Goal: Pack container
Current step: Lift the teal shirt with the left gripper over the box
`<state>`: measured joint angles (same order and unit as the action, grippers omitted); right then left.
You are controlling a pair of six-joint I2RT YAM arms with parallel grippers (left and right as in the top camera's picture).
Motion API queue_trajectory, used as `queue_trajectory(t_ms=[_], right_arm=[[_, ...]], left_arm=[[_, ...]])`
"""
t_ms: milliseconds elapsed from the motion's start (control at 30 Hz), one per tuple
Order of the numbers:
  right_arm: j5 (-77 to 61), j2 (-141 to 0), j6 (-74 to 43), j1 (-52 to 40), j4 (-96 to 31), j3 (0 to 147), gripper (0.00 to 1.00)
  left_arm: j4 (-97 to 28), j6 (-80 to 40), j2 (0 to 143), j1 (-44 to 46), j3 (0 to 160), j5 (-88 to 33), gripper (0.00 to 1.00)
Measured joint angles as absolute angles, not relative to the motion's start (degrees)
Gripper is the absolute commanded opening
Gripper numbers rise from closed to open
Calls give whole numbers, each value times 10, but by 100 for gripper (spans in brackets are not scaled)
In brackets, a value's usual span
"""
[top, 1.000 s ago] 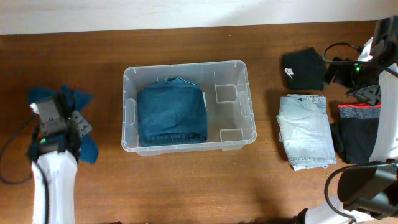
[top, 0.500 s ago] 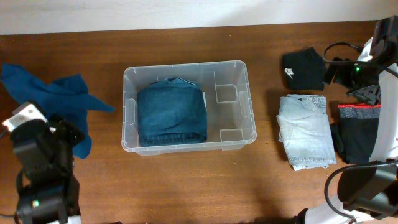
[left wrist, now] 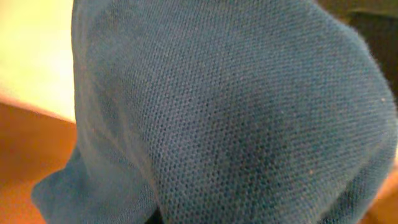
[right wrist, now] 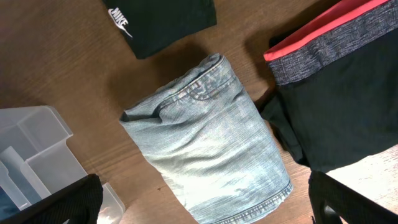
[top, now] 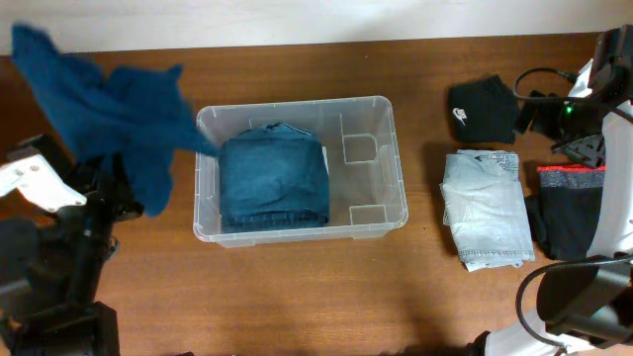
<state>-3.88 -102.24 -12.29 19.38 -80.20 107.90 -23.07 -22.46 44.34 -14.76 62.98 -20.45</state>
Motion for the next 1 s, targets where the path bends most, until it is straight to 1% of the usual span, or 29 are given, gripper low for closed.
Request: queue_trajectory(t_ms=[233, 433, 500, 667, 800, 900, 1000], right_arm=[[-39, -1022, -123, 194, -802, 1079, 98], [-39, -1022, -123, 194, -802, 1079, 98], [-39, -1022, -123, 194, -802, 1079, 98], [-39, -1022, -123, 194, -802, 1079, 98], [-39, -1022, -123, 194, -802, 1079, 98], [-39, -1022, -123, 194, -802, 1079, 99], [-39, -1022, -123, 194, -802, 1079, 98]], left_arm=[[-182, -250, 450, -85, 638, -251, 1], [-139, -248, 504, -1, 642, -257, 1], [-139, -239, 531, 36, 646, -258, 0], [-140, -178, 615, 143, 671, -258, 1], [-141, -133, 680, 209, 686, -260, 1], [-135, -115, 722, 237, 688, -263, 1], [-110, -128, 754, 248, 688, -264, 1]])
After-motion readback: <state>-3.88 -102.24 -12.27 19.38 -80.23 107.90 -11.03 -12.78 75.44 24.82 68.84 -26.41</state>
